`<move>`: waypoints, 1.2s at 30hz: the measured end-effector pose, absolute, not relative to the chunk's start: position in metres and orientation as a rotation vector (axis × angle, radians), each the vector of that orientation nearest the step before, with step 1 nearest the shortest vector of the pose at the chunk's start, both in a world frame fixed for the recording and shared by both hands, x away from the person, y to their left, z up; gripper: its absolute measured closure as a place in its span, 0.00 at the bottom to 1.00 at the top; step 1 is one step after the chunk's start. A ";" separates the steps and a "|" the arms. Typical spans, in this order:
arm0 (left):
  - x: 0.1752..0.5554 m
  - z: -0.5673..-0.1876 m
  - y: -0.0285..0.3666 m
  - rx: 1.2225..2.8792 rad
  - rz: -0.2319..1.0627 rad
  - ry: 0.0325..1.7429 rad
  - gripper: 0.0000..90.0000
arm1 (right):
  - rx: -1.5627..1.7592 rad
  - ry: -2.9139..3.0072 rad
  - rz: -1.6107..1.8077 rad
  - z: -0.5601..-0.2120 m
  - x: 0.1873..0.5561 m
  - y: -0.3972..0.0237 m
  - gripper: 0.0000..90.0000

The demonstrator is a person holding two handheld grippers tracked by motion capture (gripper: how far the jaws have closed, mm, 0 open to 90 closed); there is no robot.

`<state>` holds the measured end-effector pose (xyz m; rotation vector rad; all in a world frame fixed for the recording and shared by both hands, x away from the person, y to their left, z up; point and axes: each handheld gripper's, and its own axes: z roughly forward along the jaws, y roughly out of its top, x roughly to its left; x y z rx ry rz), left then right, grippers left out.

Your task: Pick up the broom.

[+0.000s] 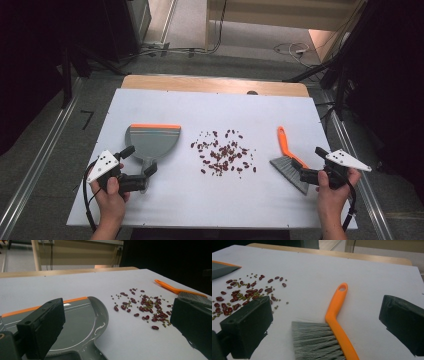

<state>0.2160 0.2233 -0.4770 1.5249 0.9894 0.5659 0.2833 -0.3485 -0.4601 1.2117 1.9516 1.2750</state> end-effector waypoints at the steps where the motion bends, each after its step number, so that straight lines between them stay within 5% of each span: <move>1: 0.216 -0.477 0.223 1.527 0.567 0.985 0.00 | 1.208 1.952 1.271 -0.459 0.283 -0.348 0.00; 22: 0.215 -0.474 0.214 1.541 0.556 0.965 0.00 | 1.205 1.953 1.256 -0.420 0.291 -0.342 0.00; 36: 0.215 -0.473 0.210 1.558 0.556 0.957 0.00 | 1.289 2.075 1.132 -0.398 0.344 -0.328 0.00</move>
